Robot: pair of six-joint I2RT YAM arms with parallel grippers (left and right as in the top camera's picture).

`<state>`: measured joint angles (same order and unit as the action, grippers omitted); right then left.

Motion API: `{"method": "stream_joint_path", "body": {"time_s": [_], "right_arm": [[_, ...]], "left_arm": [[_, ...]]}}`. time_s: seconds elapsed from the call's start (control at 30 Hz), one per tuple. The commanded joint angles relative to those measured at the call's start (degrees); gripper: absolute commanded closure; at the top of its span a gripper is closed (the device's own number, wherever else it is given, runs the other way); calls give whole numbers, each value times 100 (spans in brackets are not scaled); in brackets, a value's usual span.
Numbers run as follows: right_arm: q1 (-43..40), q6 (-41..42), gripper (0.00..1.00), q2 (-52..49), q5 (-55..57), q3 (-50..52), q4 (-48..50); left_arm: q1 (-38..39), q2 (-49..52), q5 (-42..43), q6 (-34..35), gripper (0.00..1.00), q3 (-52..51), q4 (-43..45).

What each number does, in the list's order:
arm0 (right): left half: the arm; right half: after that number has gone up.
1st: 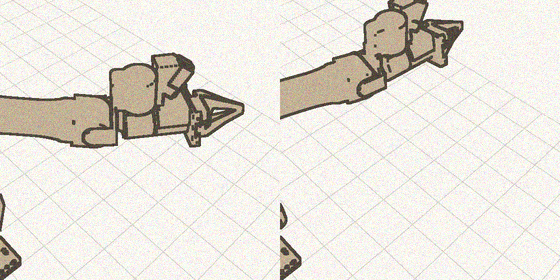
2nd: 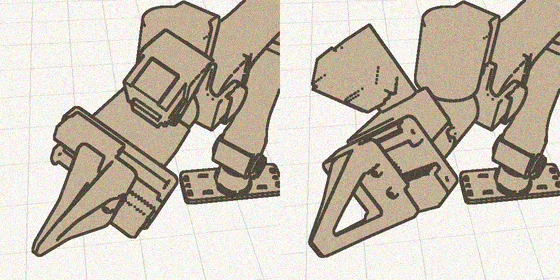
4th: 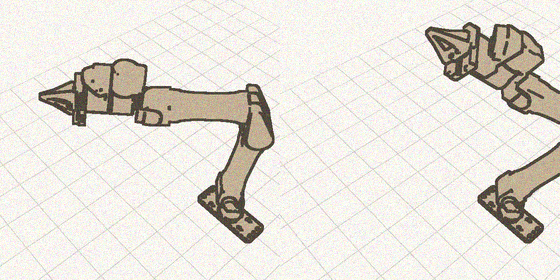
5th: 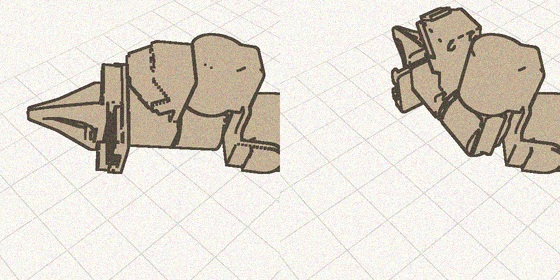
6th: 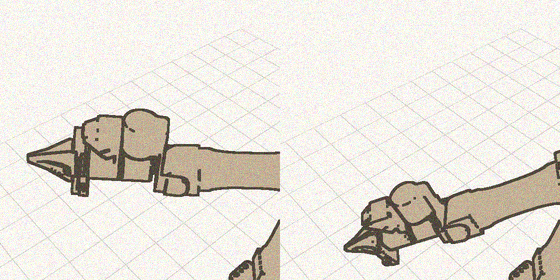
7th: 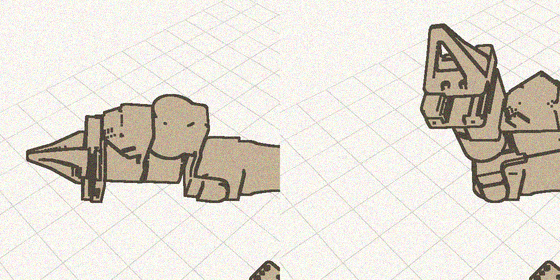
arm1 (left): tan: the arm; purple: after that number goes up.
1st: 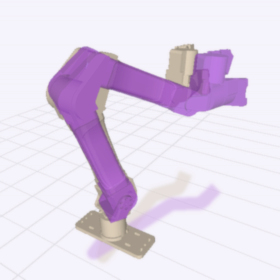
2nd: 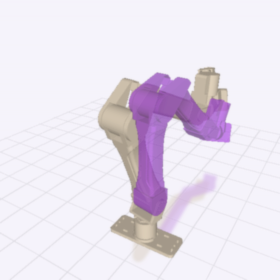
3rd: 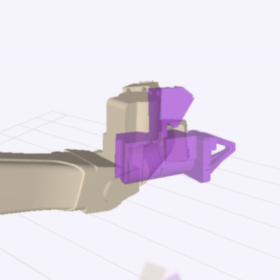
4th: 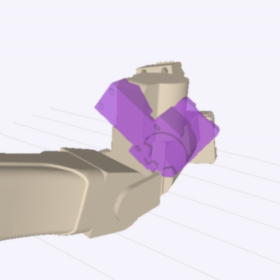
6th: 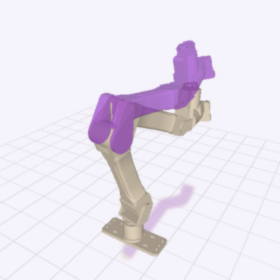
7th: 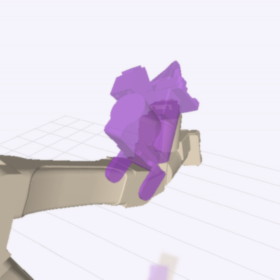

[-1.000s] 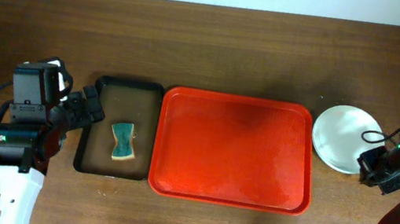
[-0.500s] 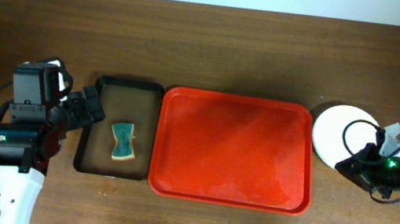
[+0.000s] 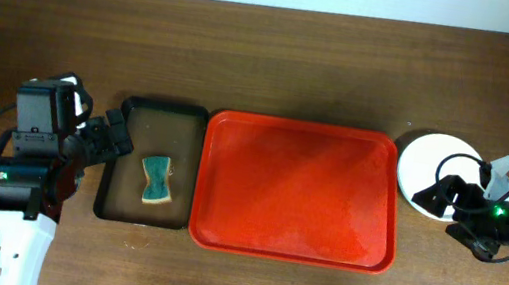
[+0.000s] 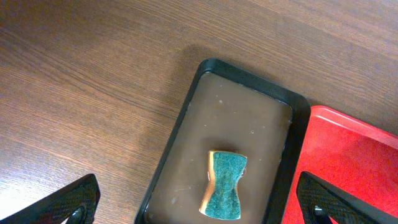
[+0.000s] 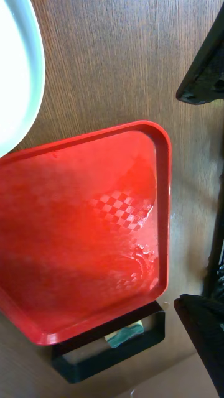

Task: Clean dirty plates on tray and stack at the side

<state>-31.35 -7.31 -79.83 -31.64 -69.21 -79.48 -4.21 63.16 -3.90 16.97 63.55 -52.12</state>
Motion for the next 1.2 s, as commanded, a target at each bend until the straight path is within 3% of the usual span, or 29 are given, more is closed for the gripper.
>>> {"method": "stream_joint_path", "body": {"time_s": [0.0,0.3,0.57,0.73,0.9,1.03,1.17], "right_arm": [[-17,-42,2,-26,-87,-87,-2],[267,-42,2,302,-70,-72,85],[2022,-42,2,1838,284,-72,407],[3539,129,2,3141,378,629,3244],[3751,787,2,4911,380,2387,6881],[3864,780,2,6201,1233,3235,8024],[4030,479,2,6837,1969,3661,8063]], "left_arm": [[-20,-28,-44,37,1,68,-7],[-20,-28,-44,37,1,68,-7],[-20,-28,-44,37,1,68,-7],[-20,-28,-44,37,1,68,-9],[-20,-28,-44,35,1,68,-7],[-20,-28,-44,37,1,68,-9],[-20,-28,-44,37,1,68,-7]]}}
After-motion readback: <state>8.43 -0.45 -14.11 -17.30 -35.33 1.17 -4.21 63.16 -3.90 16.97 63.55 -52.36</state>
